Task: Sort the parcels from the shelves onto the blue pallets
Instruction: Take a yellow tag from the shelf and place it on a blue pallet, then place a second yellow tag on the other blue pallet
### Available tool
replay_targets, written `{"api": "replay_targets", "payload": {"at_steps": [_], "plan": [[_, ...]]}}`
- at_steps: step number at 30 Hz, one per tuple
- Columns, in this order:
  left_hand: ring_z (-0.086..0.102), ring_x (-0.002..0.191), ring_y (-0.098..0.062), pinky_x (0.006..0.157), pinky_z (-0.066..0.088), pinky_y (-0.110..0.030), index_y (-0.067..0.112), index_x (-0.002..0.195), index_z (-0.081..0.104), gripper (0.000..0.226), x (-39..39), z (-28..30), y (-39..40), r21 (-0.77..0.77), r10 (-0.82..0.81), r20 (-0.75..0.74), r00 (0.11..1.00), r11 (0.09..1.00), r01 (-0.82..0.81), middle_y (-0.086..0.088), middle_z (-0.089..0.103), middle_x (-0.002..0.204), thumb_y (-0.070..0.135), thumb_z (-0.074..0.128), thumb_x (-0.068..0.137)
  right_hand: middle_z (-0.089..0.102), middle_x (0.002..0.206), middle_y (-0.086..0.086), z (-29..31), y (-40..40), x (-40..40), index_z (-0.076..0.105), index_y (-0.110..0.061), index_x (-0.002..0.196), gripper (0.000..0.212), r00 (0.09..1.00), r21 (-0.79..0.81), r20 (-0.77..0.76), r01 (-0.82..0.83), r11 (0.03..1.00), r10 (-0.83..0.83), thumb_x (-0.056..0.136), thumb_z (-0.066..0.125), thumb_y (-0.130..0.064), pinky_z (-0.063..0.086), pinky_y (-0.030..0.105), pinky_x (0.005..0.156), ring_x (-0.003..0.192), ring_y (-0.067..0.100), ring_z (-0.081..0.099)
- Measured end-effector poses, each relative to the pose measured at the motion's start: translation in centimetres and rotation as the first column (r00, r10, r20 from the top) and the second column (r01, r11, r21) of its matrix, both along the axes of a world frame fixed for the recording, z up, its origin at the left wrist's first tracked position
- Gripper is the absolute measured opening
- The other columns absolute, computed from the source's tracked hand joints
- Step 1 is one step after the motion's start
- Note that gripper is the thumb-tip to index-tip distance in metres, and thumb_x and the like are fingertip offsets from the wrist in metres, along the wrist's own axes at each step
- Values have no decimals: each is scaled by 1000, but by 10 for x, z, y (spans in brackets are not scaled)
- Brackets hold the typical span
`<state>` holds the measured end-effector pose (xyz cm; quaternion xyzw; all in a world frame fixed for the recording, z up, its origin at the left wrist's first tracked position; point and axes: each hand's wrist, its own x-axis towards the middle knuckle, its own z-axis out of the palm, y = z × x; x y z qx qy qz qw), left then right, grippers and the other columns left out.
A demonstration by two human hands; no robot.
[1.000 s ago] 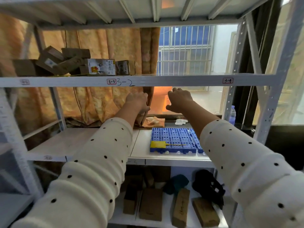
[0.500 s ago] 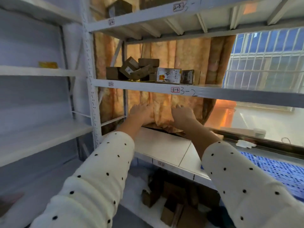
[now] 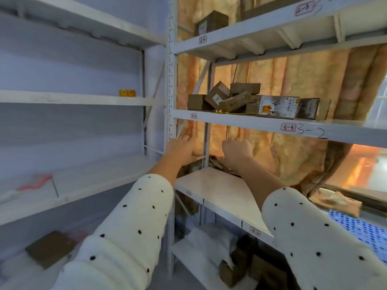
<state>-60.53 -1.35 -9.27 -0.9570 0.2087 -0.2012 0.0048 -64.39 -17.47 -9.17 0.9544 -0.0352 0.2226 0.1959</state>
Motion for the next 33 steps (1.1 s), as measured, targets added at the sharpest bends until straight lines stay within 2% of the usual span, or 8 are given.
{"api": "replay_targets", "payload": {"at_steps": [5, 8, 11, 15, 17, 22, 27, 33], "plan": [[37, 134, -28, 107, 34, -44, 14, 149, 23, 68, 46, 1, 17, 8, -48, 15, 999, 999, 48, -11, 33, 150, 39, 53, 93, 50, 134, 9, -11, 15, 45, 47, -11, 134, 46, 996, -25, -20, 87, 996, -88, 97, 48, -38, 39, 38, 100, 123, 27, 48], [41, 132, -28, 106, 35, -43, 15, 146, 29, 62, 82, 4, 30, 4, -95, 25, 995, 995, 95, -9, 36, 149, 38, 52, 94, 52, 130, 9, -9, 18, 73, 49, -12, 132, 45, 993, 35, -27, 112, 993, -111, 94, 53, -36, 46, 35, 91, 119, 27, 50], [43, 131, -28, 107, 36, -44, 15, 148, 27, 65, 121, 9, 49, -20, -119, 29, 992, 993, 120, -10, 36, 149, 37, 55, 93, 51, 131, 10, 6, 13, 92, 50, -10, 128, 43, 985, 47, -26, 173, 984, -172, 94, 52, -37, 48, 35, 88, 119, 26, 50], [48, 125, -25, 103, 40, -39, 14, 141, 38, 54, 165, 12, 56, 112, -149, 110, 983, 984, 136, -9, 45, 141, 35, 54, 94, 46, 138, 12, 19, 5, 111, 50, -10, 130, 41, 959, 54, -19, 284, 957, -283, 96, 49, -34, 48, 36, 91, 125, 27, 48], [48, 125, -24, 102, 39, -39, 15, 137, 42, 49, 186, 15, 48, 133, -196, 128, 972, 975, 179, -8, 47, 138, 35, 54, 93, 49, 135, 11, 23, 5, 122, 51, -10, 128, 40, 950, 35, -12, 314, 949, -313, 96, 49, -34, 47, 35, 90, 122, 26, 50], [43, 130, -26, 105, 36, -43, 17, 140, 40, 59, 229, 27, 15, 122, -277, 197, 940, 959, 257, -7, 44, 143, 45, 55, 91, 51, 127, 10, 36, 0, 155, 50, -9, 127, 40, 934, 2, 3, 358, 934, -358, 96, 49, -34, 46, 34, 87, 116, 26, 51], [43, 129, -26, 104, 36, -40, 14, 142, 36, 59, 275, 45, -10, 86, -334, 221, 916, 943, 322, -9, 44, 142, 42, 53, 93, 53, 123, 10, 58, -12, 195, 51, -10, 125, 38, 926, 12, 92, 366, 930, -366, 95, 50, -32, 45, 34, 85, 114, 26, 51], [48, 122, -25, 98, 41, -39, 16, 140, 38, 60, 339, 67, -43, 43, -393, 178, 902, 919, 392, -8, 47, 135, 44, 57, 90, 53, 123, 11, 79, -37, 246, 53, -9, 121, 32, 911, 31, 186, 368, 929, -367, 96, 47, -27, 44, 35, 81, 112, 27, 52]]}}
